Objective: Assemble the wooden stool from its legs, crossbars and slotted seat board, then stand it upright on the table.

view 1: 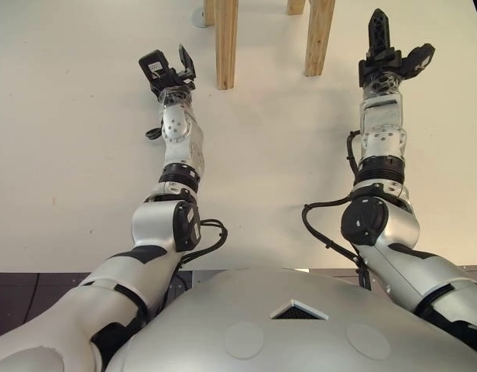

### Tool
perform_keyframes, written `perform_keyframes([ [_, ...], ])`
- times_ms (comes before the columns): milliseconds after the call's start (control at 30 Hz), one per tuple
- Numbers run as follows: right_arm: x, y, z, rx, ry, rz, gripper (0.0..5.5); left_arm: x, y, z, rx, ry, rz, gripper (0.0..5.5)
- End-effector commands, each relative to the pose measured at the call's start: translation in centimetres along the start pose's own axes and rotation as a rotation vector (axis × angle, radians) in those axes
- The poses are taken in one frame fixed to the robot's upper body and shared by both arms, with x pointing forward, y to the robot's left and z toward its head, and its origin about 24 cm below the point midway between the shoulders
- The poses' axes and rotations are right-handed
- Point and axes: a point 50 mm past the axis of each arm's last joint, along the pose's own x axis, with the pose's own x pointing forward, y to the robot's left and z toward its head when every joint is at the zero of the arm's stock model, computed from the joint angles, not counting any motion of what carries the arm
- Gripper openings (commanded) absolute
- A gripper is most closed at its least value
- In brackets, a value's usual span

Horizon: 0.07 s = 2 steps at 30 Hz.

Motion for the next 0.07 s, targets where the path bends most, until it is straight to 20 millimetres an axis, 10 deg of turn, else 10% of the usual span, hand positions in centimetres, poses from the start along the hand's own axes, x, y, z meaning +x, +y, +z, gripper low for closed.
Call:
perform_keyframes([
  [33, 0.52, 1.13, 0.59, -0.052, 0.026, 0.05, 3.37, -1.03, -0.06, -0.62, 0.018, -0.017, 0.017, 3.51],
  [67, 0.54, 1.4, 0.58, -0.068, 0.035, 0.063, 3.37, -1.33, -0.04, -0.73, 0.021, -0.026, 0.019, 3.51],
])
